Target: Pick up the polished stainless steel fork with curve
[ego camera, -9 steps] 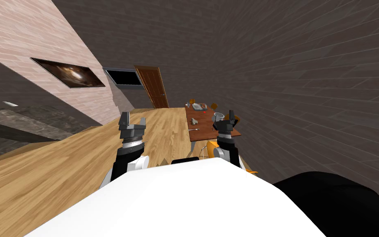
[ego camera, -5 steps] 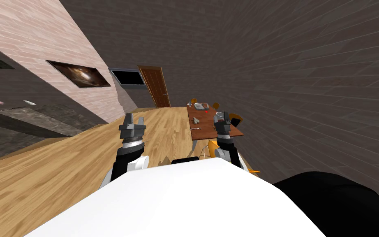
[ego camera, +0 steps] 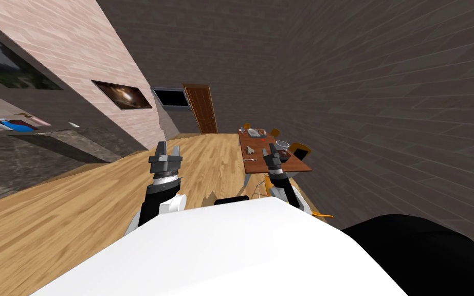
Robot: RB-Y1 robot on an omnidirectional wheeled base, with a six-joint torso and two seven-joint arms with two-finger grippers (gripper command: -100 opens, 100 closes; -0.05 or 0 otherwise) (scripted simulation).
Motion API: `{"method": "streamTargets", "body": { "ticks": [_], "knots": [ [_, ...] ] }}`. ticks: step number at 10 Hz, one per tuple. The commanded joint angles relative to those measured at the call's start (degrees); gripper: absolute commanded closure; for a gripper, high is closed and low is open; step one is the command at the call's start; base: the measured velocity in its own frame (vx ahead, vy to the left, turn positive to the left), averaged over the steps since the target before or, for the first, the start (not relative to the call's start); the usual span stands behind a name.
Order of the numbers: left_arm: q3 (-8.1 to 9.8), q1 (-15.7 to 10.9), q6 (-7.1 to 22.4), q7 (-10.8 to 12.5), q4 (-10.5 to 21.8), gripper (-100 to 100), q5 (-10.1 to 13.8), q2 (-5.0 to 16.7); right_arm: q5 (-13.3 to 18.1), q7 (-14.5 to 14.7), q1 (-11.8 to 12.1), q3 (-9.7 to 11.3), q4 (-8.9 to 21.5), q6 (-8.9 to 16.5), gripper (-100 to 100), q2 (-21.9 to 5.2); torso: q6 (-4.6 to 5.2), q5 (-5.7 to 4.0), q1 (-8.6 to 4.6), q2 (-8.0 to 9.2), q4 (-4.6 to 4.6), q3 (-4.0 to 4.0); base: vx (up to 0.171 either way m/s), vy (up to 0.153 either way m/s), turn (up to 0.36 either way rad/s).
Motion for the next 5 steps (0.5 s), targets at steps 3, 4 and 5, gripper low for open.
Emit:
{"method": "streamTargets", "body": {
  "ticks": [3, 4, 5],
  "knots": [
    [0.0, 0.01, 0.0, 0.0, 0.0, 0, 0.0, 0.0, 2.68, 0.56, 0.09, 1.8, 3.87, -0.21, -100, -6.1, 0.02, -0.01, -0.06, -0.07, -0.01, -0.03, -0.039, 0.093, 0.117],
    [0.0, 0.0, 0.0, 0.0, 0.0, 0, 0.0, 0.0, 2.68, 0.56, 0.09, 1.8, 3.87, -0.21, -100, -7.44, 0.01, 0.01, 0.05, -0.05, -0.01, -0.03, -0.03, 0.086, 0.081],
    [0.01, 0.01, 0.0, 0.0, 0.0, 0, 0.0, 0.0, 3.96, 0.86, -0.15, 2.73, 5.8, -0.22, -100, -9.26, 0.04, 0.0, -0.05, -0.07, -0.01, -0.03, -0.031, 0.074, 0.148]
  ]
}}
